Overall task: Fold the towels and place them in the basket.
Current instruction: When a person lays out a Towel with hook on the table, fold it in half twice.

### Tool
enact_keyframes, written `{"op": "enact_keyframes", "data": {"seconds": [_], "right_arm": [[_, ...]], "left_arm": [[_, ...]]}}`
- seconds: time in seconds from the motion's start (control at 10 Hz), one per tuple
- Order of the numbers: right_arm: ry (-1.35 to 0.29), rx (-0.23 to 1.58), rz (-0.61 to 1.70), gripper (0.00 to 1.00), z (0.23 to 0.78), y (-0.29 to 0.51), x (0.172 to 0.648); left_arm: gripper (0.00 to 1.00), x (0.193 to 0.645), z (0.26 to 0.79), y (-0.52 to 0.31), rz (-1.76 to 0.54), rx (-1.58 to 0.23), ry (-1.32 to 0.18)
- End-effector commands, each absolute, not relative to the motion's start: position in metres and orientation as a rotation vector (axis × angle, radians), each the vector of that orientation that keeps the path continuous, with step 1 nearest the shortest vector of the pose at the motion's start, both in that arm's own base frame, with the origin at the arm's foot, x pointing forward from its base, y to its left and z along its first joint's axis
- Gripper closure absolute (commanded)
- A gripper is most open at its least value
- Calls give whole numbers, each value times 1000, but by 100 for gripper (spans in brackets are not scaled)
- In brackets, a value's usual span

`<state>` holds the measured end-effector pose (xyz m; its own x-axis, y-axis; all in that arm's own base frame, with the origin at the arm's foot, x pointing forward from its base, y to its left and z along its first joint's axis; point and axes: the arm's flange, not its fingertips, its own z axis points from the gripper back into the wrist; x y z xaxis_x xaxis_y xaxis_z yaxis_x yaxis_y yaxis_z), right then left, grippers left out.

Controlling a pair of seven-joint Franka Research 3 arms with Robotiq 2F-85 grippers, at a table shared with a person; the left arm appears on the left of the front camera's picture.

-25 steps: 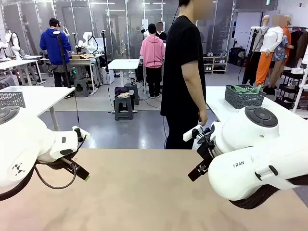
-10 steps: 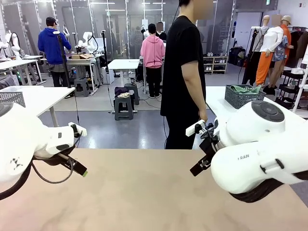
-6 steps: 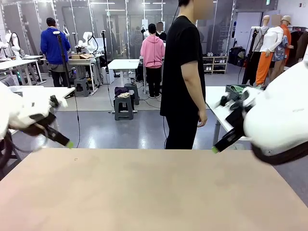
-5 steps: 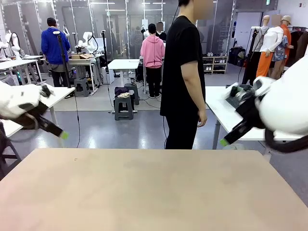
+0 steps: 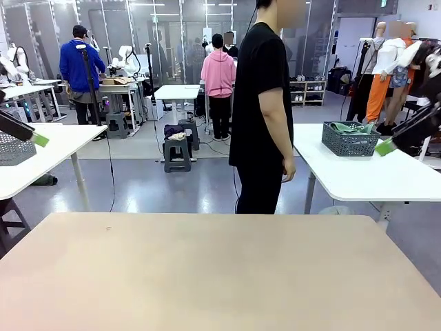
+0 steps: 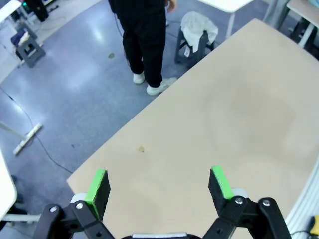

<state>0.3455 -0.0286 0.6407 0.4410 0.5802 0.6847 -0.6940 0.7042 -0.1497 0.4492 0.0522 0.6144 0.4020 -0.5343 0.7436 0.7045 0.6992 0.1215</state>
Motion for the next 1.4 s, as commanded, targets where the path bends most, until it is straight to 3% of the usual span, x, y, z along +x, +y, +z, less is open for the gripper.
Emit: {"op": "enact_keyframes", "data": {"seconds": [0.0, 1.3], "right_arm": [[-780, 219, 833, 0, 645, -40, 349], [-756, 201, 841, 0, 654, -37, 345]], "left_arm": [[0, 452, 627, 72, -839, -255, -844], [0, 441, 643, 79, -807, -259, -792]]}}
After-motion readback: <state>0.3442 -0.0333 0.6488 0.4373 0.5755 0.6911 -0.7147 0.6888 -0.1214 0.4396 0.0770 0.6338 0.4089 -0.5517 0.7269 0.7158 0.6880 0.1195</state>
